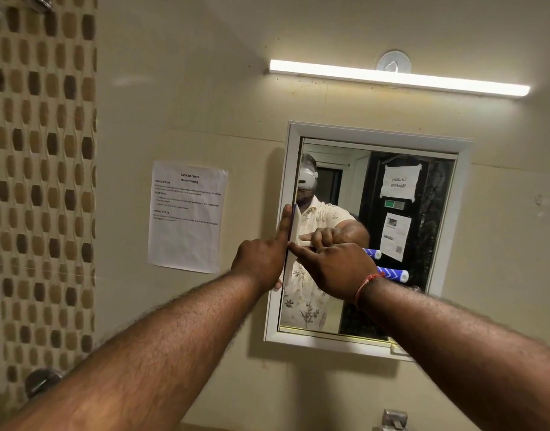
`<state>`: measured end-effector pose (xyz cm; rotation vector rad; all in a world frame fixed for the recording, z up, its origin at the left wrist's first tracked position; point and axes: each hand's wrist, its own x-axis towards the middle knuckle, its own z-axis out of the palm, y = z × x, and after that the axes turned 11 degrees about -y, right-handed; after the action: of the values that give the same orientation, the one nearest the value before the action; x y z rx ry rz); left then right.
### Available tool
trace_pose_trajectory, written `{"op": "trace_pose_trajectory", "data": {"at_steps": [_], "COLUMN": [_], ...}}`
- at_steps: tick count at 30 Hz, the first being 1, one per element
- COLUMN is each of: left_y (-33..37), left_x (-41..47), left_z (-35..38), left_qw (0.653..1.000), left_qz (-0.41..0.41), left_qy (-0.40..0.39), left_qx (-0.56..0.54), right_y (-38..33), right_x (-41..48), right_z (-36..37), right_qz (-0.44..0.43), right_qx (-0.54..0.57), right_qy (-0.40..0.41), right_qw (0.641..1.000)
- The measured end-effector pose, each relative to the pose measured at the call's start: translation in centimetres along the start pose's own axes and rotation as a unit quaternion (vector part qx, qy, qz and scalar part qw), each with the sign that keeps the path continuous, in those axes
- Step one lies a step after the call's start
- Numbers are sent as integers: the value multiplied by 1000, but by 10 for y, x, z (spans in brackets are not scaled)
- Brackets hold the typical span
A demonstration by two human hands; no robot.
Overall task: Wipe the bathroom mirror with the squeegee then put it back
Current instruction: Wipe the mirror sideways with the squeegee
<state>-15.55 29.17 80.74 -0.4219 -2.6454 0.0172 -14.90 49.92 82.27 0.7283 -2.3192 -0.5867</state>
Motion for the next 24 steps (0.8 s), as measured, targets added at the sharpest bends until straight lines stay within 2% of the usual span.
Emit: {"op": "trace_pose_trajectory", "data": {"at_steps": [24], "left_y": [6], "left_x": [-4], "left_z": [6], "left_qw": [1000], "left_qz": [-15], "left_qy": [-17], "left_qx": [-13], "right_y": [7], "right_x": [-5], "right_z": [-2], "right_qz": [12], "right_qx": [62], "right_qy": [-9], "right_qw": [998]}}
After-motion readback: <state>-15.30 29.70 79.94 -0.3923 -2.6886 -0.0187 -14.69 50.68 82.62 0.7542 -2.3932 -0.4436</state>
